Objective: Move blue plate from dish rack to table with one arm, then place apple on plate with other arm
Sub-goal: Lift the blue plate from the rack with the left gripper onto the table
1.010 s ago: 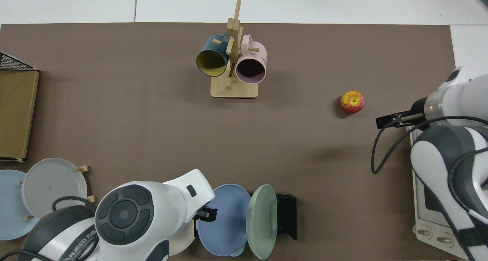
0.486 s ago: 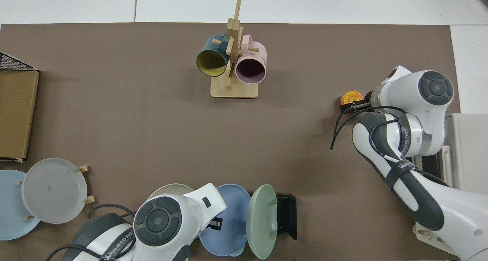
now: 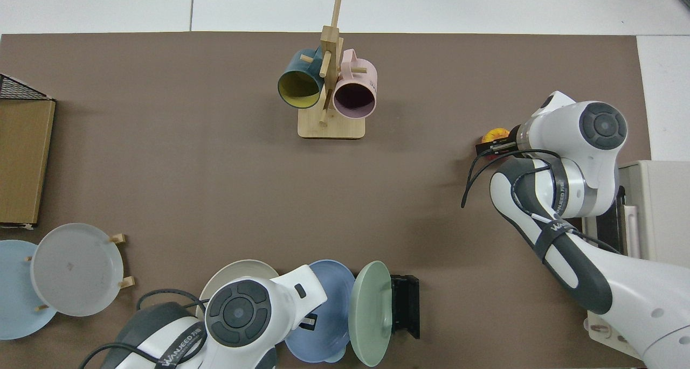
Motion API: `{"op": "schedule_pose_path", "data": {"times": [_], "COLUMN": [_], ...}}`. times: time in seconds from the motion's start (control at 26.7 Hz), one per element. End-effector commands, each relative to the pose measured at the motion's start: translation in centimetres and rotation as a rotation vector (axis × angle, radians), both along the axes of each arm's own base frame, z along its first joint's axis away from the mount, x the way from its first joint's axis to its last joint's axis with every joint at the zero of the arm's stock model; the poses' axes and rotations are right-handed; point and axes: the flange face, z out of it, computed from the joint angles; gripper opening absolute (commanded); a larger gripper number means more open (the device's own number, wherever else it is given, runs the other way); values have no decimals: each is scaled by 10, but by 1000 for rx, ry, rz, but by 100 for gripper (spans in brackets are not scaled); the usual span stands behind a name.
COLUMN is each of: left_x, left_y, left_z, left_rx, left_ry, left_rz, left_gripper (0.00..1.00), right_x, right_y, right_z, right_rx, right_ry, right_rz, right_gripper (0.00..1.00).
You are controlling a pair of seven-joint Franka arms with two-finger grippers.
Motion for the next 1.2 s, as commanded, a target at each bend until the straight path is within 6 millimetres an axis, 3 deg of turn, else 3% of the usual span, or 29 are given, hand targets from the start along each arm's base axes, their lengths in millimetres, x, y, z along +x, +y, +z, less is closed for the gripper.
{"op": "schedule_pose_path", "data": {"times": [0.0, 0.11, 0.3, 0.45, 0.56, 0.75, 0.86, 1.16], "left_x": [2, 9, 42, 70, 91, 142, 161, 207], "left_y": [-5, -2, 19, 41, 50, 89, 103, 107], "left_z": [5, 27, 73, 99, 103, 106, 98, 11], "left_rx": [-19, -18, -21, -10, -13, -95, -195, -349], "left_ry": [-3, 4, 11, -40, -53, -81, -92, -62], "left_rz": [-6, -1, 61, 105, 127, 196, 240, 287], "left_gripper": [0, 0, 0, 0, 0, 0, 0, 0], "right_x": [11, 12, 12, 12, 15, 16, 16, 14], "right_y": [7, 9, 9, 8, 5, 6, 7, 17], "right_z": [1, -2, -2, -2, 1, 3, 3, -2], "right_rx": [9, 8, 9, 8, 6, 8, 9, 52], "right_ry": [-27, -24, -26, -27, -61, -70, -70, -59], "right_rz": [18, 20, 18, 18, 18, 17, 16, -10], "right_gripper": [100, 100, 100, 100, 100, 99, 99, 99]}}
